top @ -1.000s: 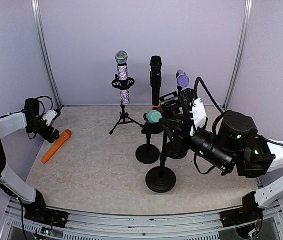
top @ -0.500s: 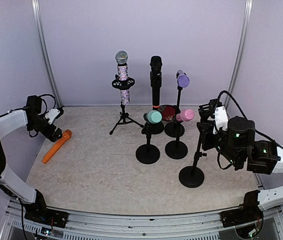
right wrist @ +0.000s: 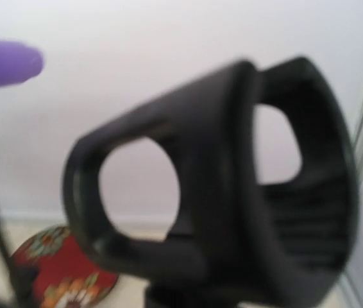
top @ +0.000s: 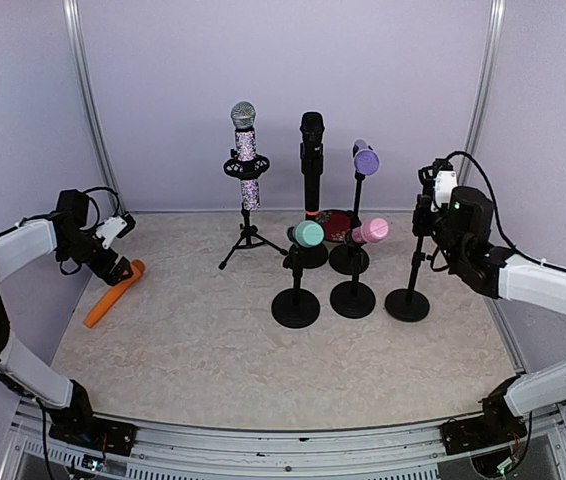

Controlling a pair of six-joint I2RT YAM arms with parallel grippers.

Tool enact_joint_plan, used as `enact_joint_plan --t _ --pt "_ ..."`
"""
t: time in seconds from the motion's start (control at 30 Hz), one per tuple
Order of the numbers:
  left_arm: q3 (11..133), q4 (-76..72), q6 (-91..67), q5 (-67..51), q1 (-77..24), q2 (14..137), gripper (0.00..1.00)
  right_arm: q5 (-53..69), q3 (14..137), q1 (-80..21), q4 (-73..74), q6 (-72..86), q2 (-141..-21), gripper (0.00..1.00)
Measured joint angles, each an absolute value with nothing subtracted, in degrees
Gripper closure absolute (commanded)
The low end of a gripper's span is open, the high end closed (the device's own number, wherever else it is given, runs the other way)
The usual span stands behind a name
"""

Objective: Remove the microphone from the stand
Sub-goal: Place the microphone stand at the corner of the board.

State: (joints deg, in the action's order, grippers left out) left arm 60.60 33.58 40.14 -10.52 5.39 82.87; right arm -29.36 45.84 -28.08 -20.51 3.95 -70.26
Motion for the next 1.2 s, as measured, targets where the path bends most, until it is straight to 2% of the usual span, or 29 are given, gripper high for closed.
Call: enact_joint_plan --t 0.33,0.5,0.73,0.77,0.83,0.87,1.07,1.13,1.2 --pt "60.73 35.62 39.94 -10.96 4.40 82.87 0.01 -22.50 65.41 -20.62 -35.99 -0.60 -98.45 1.00" --pt "60.93 36.14 39.86 -11.07 4.08 82.63 0.01 -21.23 72.36 -19.79 -41.25 -1.89 -106.41 1.00" --pt "60.93 36.34 39.86 -11.07 4.05 81.93 0.01 -20.99 76.82 -19.70 -44.93 -4.01 -111.70 1.00" --pt "60.93 36.42 39.83 -11.09 4.05 81.93 0.01 -21.06 76.79 -19.70 -44.97 -3.99 -111.90 0.91" --pt "60.93 36.49 39.81 -11.09 4.01 81.93 0.01 -21.43 76.44 -19.66 -45.54 -3.73 -112.01 0.63" --pt "60.93 36.53 39.75 -11.09 3.95 81.95 0.01 -21.63 76.16 -19.64 -45.84 -3.44 -111.98 0.56" --pt "61.28 37.17 38.96 -11.18 2.76 81.93 0.01 -19.99 74.04 -18.50 -43.57 1.80 -110.00 0.16" --pt "61.36 37.39 38.85 -11.25 2.48 81.91 0.01 -18.59 72.31 -18.20 -41.45 2.90 -107.44 0.06" --pt "61.41 37.71 38.83 -11.38 2.33 81.82 0.01 -17.30 71.18 -18.20 -39.51 4.19 -104.38 0.02"
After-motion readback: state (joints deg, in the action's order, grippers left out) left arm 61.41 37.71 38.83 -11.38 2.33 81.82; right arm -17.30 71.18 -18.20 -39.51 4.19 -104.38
